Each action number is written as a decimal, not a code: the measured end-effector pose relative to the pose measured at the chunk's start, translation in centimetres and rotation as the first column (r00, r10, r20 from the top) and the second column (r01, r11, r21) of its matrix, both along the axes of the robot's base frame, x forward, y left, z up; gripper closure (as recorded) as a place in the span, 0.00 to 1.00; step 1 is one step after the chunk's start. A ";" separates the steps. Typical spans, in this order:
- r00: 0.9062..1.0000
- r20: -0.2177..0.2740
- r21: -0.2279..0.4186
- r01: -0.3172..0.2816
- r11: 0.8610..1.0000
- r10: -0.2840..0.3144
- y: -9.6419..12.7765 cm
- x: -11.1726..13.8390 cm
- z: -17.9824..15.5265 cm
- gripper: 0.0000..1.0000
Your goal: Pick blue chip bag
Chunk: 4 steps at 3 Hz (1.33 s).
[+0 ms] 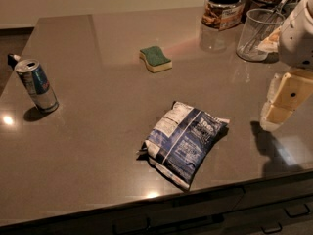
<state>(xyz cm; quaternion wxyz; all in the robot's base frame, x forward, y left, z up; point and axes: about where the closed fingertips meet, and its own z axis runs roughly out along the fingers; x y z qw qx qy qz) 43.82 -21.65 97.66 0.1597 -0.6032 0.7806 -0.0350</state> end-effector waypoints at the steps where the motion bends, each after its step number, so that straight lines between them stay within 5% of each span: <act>1: 1.000 0.002 0.000 0.000 1.000 0.000 0.0 0.0 0.0 0.00; 4: 0.985 -0.066 0.008 -0.157 0.988 0.157 4.1 2.8 -4.9 0.00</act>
Offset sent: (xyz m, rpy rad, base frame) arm 0.0199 0.0241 -0.0199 -0.0143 0.0178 0.1187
